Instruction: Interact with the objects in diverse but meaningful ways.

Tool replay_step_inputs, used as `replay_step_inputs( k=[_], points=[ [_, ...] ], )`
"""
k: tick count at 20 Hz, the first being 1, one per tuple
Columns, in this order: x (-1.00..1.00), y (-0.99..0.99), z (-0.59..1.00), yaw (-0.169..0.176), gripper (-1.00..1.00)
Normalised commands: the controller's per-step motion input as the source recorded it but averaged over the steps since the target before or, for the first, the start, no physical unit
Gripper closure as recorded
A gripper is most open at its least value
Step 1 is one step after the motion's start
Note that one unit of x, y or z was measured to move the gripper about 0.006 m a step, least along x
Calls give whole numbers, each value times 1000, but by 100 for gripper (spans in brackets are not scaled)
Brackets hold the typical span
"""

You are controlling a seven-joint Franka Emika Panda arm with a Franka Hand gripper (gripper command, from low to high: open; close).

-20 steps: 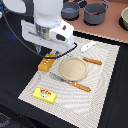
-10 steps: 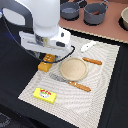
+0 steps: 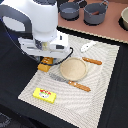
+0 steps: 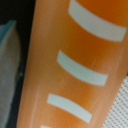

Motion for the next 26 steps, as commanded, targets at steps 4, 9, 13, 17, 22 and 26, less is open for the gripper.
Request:
replay_step_inputs(
  k=[4, 9, 13, 17, 22, 26],
  points=[
    [-78, -159, 165, 42, 100],
    [73, -26, 930, 6, 100],
    [425, 80, 1000, -158, 100],
    [350, 14, 974, -267, 100],
    [479, 0, 974, -247, 100],
    [656, 0, 859, -197, 100]
  ],
)
